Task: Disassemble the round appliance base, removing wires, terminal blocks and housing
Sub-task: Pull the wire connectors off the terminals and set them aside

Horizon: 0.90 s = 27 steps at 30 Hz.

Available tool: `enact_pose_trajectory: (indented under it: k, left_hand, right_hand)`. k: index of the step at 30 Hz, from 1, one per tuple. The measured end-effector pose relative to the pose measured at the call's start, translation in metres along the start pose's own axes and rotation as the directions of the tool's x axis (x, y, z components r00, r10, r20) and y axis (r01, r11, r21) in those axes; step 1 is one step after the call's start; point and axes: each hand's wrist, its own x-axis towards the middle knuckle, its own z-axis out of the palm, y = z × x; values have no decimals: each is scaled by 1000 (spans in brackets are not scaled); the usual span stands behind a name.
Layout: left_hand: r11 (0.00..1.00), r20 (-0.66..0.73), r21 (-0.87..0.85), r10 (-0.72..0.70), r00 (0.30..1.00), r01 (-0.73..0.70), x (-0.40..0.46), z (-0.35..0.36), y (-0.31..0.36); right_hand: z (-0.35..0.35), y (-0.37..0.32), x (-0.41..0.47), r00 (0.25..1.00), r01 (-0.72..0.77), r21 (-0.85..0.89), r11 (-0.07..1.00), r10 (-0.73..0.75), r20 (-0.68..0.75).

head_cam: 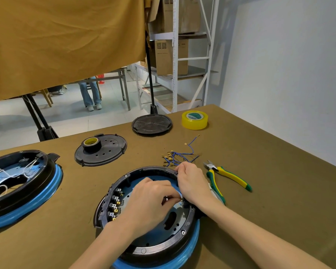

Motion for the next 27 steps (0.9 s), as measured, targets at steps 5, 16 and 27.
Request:
enact_pose_trajectory:
  k: [5, 16, 27]
  left_hand:
    - [1000, 16, 4, -9, 1000, 9, -1, -1, 1]
    - [999, 3, 35, 19, 1000, -19, 0, 0, 1]
    - [999, -12, 15, 36, 999, -36, 0, -2, 1]
  right_hand:
    - [0, 0, 0, 1000, 12, -13, 1000, -12, -14]
    - [-2, -2, -1, 1000, 26, -34, 999, -27, 0]
    - [0, -1, -1, 999, 38, -59, 998, -39, -20]
